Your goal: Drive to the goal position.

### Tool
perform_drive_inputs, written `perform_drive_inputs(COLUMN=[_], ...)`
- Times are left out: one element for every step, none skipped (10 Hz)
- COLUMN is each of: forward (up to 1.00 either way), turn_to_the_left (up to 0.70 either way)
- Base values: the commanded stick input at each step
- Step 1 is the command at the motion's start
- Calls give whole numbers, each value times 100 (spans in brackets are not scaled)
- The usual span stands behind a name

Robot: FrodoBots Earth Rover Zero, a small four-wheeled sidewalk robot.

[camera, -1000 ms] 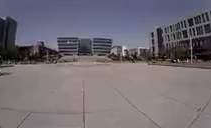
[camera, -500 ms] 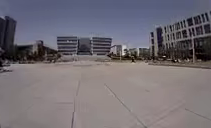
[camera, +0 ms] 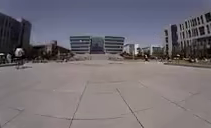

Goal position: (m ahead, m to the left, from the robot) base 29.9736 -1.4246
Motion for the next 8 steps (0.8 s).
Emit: perform_drive_inputs(forward=[100, 100, 100, 100, 100, 100, 100, 100], turn_to_the_left=[1, 0, 0, 0, 0, 0, 0, 0])
